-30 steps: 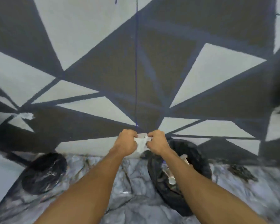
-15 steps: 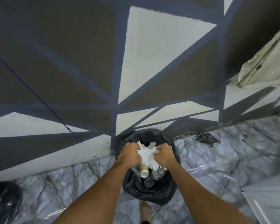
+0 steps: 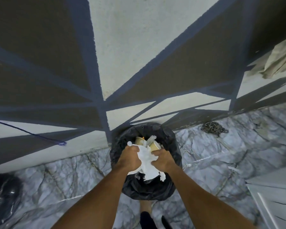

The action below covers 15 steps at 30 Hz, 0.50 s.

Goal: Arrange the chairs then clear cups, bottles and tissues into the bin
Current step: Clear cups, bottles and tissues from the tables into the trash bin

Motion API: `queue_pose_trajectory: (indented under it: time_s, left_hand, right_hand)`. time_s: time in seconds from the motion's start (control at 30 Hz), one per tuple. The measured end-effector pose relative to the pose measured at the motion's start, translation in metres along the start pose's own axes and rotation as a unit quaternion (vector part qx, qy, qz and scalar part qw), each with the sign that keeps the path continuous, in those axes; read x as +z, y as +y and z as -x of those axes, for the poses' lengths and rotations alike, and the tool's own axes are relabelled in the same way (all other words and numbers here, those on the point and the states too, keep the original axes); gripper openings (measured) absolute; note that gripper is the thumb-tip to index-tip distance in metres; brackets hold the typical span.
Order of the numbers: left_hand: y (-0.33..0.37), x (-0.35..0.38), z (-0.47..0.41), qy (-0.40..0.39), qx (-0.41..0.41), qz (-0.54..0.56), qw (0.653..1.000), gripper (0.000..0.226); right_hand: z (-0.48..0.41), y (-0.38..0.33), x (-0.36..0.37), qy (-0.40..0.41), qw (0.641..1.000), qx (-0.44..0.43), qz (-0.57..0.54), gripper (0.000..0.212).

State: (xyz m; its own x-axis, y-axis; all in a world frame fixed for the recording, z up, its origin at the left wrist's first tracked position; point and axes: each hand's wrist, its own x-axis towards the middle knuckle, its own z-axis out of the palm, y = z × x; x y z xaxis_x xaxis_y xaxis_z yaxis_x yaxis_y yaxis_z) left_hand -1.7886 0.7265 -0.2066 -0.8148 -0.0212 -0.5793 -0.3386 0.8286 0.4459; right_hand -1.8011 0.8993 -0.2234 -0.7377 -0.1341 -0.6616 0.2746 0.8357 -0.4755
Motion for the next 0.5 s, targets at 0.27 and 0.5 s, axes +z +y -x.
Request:
queue_pose_trajectory:
  time_s: [0.27,0.5]
  left_hand:
    - [0.008,0.002,0.007,0.012,0.003,0.013,1.0,0.034]
    - [0.008,-0.011,0.016,0.028,0.008,0.013,0.999,0.038]
  right_hand:
    - [-0.001,0.001,-0.003,0.006,1.0,0.007,-0.023,0.04]
    - [0.002,-0.011,-0.01,0.03,0.998,-0.023,-0.045,0.031]
